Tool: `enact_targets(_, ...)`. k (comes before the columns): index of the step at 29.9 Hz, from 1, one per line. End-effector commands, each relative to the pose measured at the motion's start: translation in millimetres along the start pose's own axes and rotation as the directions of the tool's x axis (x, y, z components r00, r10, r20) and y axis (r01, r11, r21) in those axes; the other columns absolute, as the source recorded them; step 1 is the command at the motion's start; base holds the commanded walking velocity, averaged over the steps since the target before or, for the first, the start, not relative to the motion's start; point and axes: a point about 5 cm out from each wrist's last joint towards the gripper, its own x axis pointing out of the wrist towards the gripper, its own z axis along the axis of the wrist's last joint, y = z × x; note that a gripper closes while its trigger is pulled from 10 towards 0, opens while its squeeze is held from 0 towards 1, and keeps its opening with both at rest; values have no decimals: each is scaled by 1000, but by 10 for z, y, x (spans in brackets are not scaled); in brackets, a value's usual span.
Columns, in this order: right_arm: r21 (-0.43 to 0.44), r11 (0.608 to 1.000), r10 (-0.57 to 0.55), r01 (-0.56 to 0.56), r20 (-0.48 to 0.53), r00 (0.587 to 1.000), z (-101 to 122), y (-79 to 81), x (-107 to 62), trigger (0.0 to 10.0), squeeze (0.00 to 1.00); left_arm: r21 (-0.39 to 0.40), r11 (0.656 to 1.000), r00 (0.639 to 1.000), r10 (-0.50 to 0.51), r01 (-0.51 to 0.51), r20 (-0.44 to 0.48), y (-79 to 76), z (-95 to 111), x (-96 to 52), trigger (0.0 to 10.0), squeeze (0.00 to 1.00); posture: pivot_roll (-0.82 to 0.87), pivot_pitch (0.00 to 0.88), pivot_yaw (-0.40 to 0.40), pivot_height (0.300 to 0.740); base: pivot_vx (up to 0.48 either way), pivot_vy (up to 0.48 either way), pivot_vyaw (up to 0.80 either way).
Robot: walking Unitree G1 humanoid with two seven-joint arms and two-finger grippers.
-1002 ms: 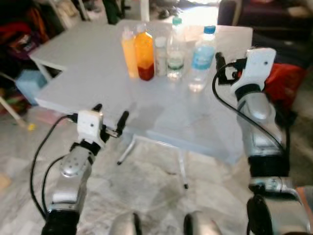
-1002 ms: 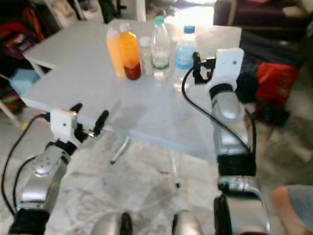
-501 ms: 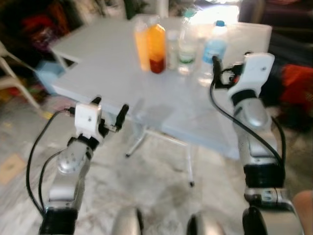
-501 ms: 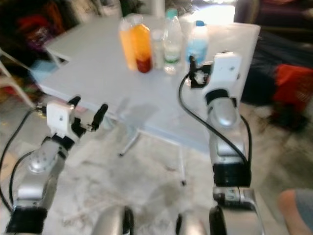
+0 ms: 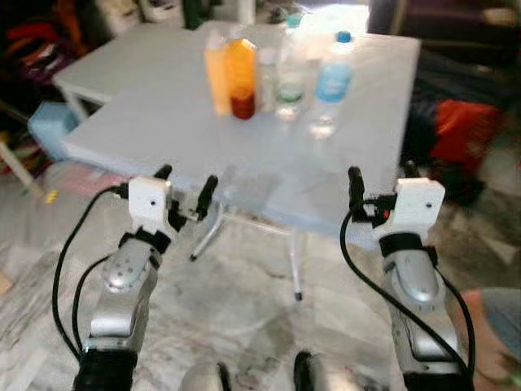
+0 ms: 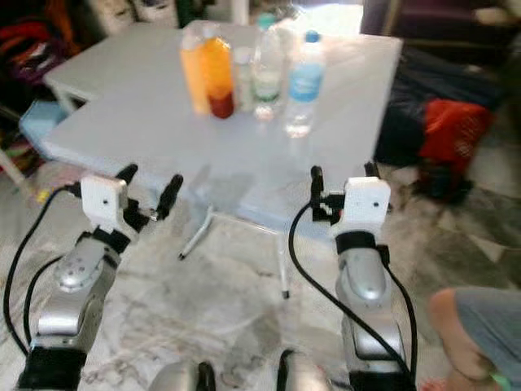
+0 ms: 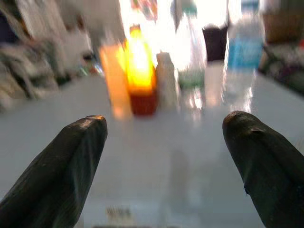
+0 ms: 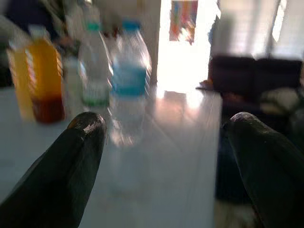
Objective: Restocking fridge
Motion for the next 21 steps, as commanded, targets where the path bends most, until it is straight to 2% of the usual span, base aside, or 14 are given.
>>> enact_targets(1, -1, 1000, 10, -10, 6, 1000, 44, 10, 8, 10000, 0, 7, 1000, 999, 24, -24, -26, 47, -45, -38, 10000, 0, -75, 21, 76, 740, 315, 0, 0)
enact_targets(15, -19, 998, 59, -59, 37, 998, 151, 49, 64, 10000, 0, 12, 998, 998, 63, -62, -12, 91, -28, -27, 10000, 0, -78, 39, 52, 740, 327, 0, 0)
enact_targets(21, -40, 993, 110, -108, 49, 993, 172, 130, 41, 10000, 0, 8, 998, 998, 58, -58, -11, 67, -35, -6, 10000, 0, -79, 39, 53, 740, 306, 0, 0)
